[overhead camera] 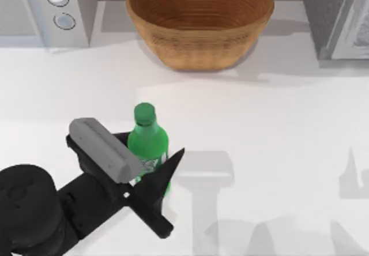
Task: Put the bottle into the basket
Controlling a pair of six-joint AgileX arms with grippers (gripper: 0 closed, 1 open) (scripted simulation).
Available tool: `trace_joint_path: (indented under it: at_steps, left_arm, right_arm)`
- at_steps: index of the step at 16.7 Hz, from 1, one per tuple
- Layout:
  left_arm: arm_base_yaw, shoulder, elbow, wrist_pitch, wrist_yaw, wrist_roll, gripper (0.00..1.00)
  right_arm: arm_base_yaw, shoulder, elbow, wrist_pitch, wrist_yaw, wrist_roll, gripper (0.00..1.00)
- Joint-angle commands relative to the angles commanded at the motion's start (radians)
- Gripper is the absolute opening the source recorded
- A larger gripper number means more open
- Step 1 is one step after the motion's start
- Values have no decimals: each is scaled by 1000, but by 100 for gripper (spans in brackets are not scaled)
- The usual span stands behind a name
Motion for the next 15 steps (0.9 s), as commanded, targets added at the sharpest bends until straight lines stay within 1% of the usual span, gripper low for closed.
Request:
trace_joint_path:
  at_steps: [3, 6, 9, 15]
  left_arm:
    - [-6, 77, 96, -34, -47, -5, 0]
    - [-8, 213, 286, -104, -134, -14, 0]
    - [-5, 381, 554, -203, -246, -27, 0]
    - [24, 716, 1156, -448, -489, -52, 0]
  right_arm:
    - [0, 0, 0, 0, 0, 0, 100]
    - [0, 0, 0, 0, 0, 0, 100]
    - [0, 0, 0, 0, 0, 0, 100]
    - [0, 0, 0, 0, 0, 0, 100]
